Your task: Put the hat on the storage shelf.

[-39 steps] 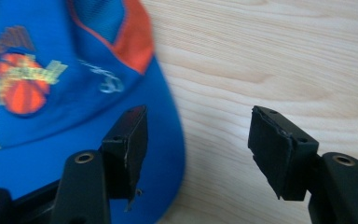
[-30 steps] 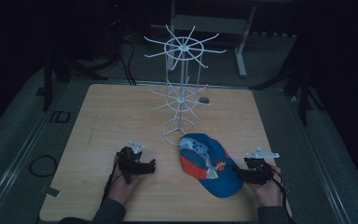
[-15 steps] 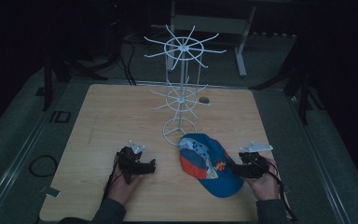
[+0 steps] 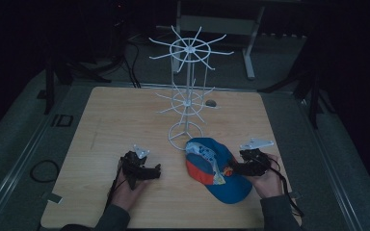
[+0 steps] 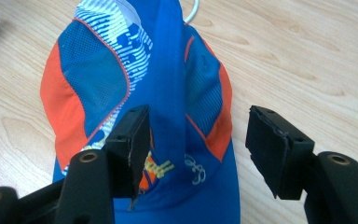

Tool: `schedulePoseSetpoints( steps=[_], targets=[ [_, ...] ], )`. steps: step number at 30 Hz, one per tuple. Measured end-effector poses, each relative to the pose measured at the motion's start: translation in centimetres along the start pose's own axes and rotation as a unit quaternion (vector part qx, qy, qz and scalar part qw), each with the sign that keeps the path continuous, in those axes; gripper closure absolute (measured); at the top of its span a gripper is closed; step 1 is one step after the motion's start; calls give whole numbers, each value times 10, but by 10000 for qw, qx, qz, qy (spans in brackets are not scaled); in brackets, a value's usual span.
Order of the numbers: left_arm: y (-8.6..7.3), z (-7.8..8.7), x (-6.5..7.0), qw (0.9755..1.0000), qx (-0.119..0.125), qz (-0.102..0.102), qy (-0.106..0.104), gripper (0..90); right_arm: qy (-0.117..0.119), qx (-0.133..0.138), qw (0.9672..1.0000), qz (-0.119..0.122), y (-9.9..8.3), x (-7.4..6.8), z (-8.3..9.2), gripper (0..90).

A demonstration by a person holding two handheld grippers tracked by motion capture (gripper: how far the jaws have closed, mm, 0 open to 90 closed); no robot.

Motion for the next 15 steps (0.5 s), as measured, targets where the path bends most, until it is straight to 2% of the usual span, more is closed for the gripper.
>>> schedulePoseSetpoints(
  steps=[15],
  targets=[
    [0,0,0,10000,-2,15,-9,24,45,89,9993,348,37,-10,-6,375]
  ],
)
Point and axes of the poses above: each handheld gripper's, and its own axes: z roughly backward along the jaws, y roughly out of its top, x roughly to its right, the point moved 9 cm from there along -z, roughly forward along the jaws, and after that the axes turned 13 degrees about -x, right-handed, at the moved point
